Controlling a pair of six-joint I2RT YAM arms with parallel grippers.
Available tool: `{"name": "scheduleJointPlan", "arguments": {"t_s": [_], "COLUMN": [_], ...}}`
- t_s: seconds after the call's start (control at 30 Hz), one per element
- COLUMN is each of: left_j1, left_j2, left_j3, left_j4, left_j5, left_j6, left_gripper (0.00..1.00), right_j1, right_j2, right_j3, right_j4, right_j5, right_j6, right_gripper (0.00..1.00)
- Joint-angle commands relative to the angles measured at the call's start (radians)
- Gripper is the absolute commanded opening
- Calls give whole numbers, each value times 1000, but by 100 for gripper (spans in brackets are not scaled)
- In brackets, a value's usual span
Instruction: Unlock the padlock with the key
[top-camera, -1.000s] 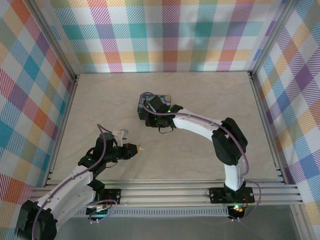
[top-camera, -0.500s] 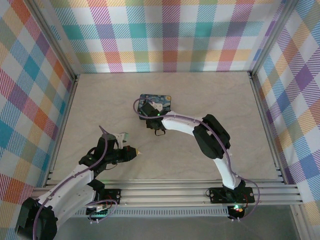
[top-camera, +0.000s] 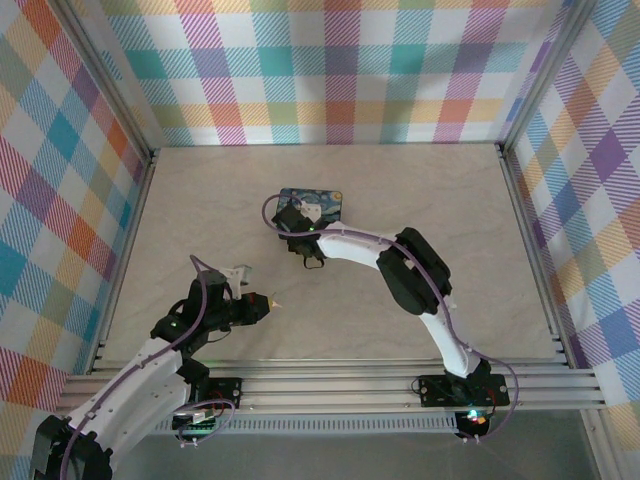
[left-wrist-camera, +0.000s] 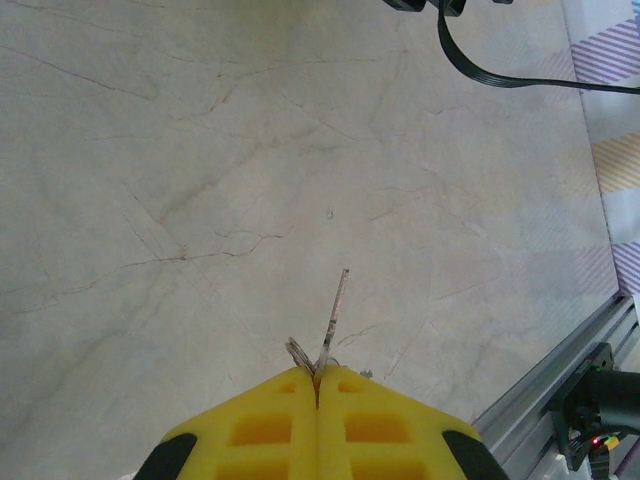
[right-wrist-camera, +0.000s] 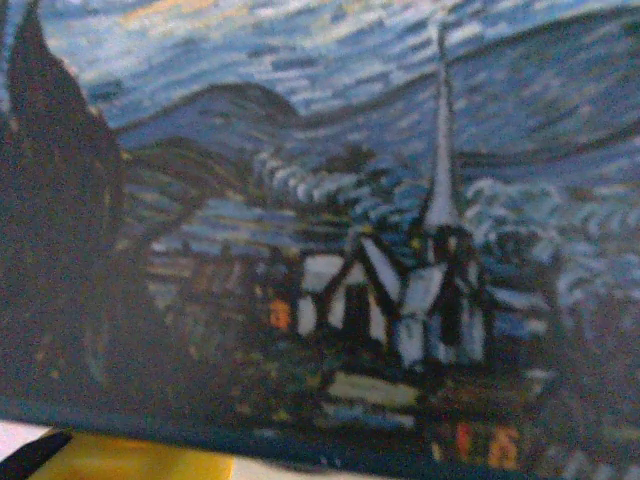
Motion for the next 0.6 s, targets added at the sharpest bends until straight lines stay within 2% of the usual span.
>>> {"name": "scheduleJointPlan", "arguments": {"t_s": [0.0, 0.27, 0.57], "left_j1": [11, 11, 12], "left_j2": [-18, -14, 9], "left_j3": [-14, -12, -10], "left_j4": [-19, -19, 0], "left_j5": [-17, -13, -20], "left_j6": [22, 30, 35], "left_gripper": [0, 0, 0], "right_j1": [4, -1, -25], "right_j2": [32, 55, 54], "right_j3": [49, 62, 62], "right_j4": [-14, -12, -8], "right_j5": [39, 63, 45], "right_j6": [12, -6, -48], "right_gripper": [48, 41, 26]}}
